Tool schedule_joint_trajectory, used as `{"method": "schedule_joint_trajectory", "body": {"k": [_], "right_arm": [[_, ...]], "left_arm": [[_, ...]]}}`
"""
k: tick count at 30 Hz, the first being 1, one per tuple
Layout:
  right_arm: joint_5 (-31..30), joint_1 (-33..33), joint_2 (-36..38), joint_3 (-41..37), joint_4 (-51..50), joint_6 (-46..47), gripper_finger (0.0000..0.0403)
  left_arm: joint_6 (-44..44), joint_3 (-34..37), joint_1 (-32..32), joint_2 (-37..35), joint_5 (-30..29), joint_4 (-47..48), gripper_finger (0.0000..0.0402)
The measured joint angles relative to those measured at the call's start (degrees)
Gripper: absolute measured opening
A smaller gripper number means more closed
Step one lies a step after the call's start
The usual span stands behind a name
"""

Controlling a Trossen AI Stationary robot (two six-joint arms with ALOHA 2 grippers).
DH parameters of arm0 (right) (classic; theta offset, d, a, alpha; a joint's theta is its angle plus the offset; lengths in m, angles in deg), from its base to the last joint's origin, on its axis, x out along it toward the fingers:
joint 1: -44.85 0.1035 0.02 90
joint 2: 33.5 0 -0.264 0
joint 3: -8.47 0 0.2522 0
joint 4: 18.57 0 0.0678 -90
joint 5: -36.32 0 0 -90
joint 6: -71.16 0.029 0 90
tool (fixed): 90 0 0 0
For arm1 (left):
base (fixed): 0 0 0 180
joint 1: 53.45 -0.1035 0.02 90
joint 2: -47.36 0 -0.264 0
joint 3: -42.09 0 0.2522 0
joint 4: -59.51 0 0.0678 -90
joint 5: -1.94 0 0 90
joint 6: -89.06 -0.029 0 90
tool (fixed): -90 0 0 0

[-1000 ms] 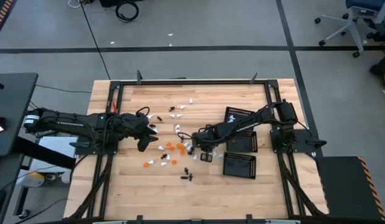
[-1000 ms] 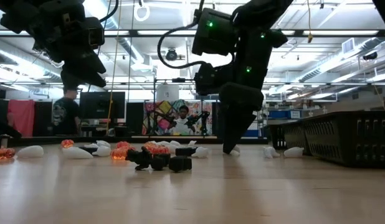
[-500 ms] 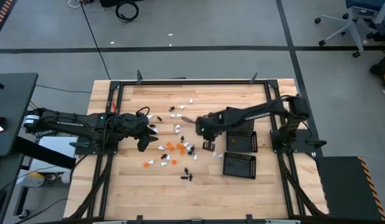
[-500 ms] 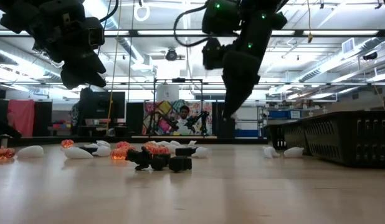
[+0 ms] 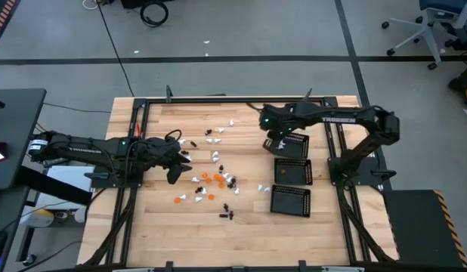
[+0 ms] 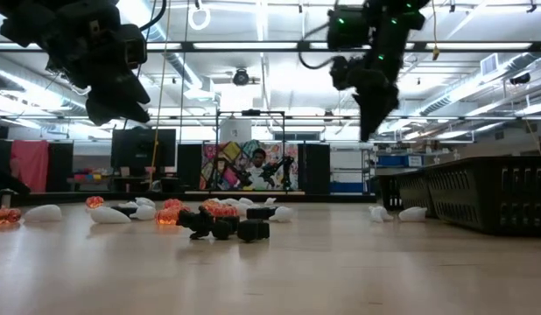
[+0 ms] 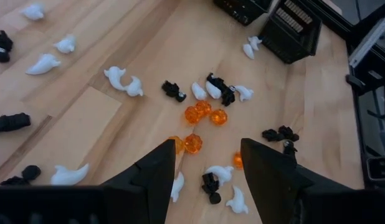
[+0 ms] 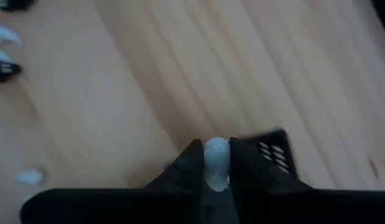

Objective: Sort Halloween decoration
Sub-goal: Put the white ghost toy into the top black bin

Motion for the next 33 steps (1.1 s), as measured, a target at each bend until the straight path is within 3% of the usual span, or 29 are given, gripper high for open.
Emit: {"method": "schedule_joint_trajectory", "body": {"k": [8, 18, 33], "right_arm": [[7.35, -5.34, 4.68, -12.23, 4.75, 1.19, 0.0067], [11.88, -10.4, 4.7, -20.5, 10.34, 0.16, 0.0067], [16.35, -13.3, 4.7, -21.45, 12.09, -1.21, 0.012]], "left_arm": [[0.23, 0.0, -0.07, -0.01, -3.11, -0.01, 0.0192], [0.28, 0.0, -0.07, 0.0, -6.42, -0.01, 0.0192], [-0.1, 0.0, -0.07, -0.01, -9.8, -0.42, 0.0192]]}}
